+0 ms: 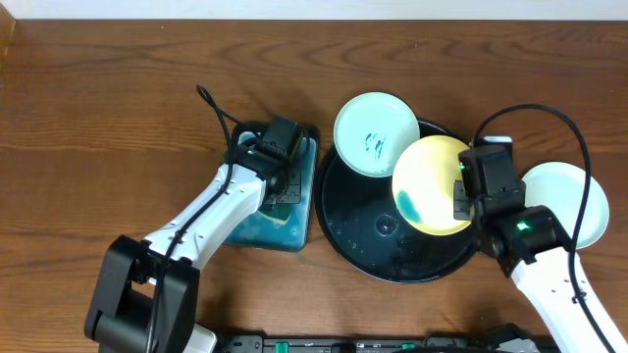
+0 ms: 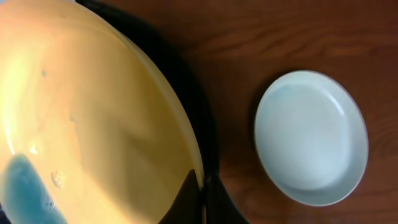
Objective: Clean dirty plates on tray and stack at the side
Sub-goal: 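Lift the yellow plate with the right gripper toward the right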
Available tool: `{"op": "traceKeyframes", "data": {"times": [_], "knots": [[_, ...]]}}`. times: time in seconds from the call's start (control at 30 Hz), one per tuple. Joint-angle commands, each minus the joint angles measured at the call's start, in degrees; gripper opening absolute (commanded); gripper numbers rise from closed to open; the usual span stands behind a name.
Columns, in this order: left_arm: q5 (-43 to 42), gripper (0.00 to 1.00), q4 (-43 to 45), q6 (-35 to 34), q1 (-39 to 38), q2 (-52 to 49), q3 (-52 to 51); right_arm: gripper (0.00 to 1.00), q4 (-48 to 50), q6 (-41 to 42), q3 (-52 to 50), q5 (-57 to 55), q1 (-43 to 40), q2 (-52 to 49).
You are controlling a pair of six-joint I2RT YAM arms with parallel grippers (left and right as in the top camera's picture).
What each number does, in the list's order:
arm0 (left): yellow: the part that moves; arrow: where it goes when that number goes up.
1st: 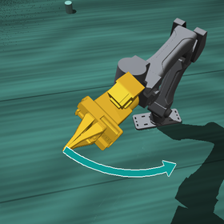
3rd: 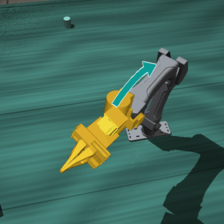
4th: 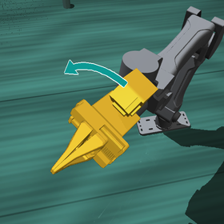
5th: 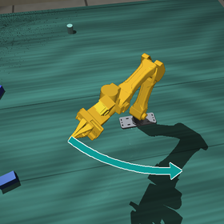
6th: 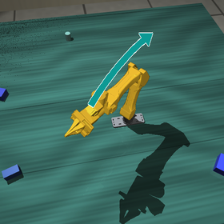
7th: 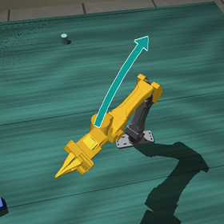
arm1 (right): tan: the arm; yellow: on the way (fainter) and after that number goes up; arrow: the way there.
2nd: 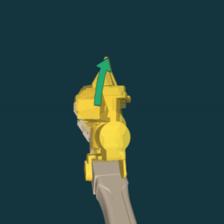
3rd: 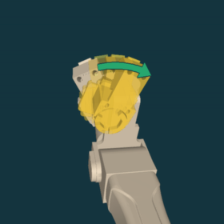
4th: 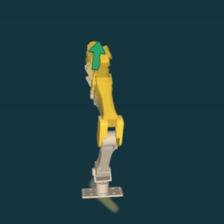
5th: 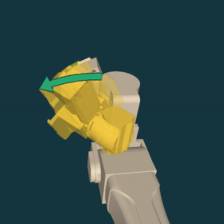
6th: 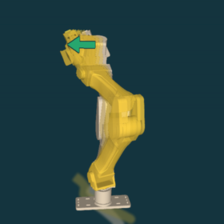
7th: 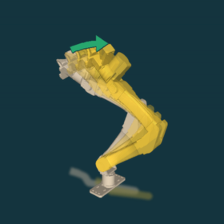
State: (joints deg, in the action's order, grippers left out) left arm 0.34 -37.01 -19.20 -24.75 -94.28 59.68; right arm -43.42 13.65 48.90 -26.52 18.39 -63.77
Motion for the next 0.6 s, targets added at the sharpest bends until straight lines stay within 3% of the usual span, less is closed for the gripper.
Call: {"op": "traceKeyframes", "data": {"times": [0.0,0.3,0.57], "knots": [[0.1,0.08,0.0,1.0,0.3,-0.2,-0.2,0.01,0.4,1.7,1.4,-6.4,2.5,0.2],[0.1,0.07,0.3,1.0,0.3,-0.2,-0.2,0.01,-1.5,1.5,3.3,-8.6,5.3,-4.2],[0.1,0.07,0.3,1.0,0.3,-0.2,-0.2,0.01,-12.8,2.7,14.6,-7.0,5.4,-13.4]]}}
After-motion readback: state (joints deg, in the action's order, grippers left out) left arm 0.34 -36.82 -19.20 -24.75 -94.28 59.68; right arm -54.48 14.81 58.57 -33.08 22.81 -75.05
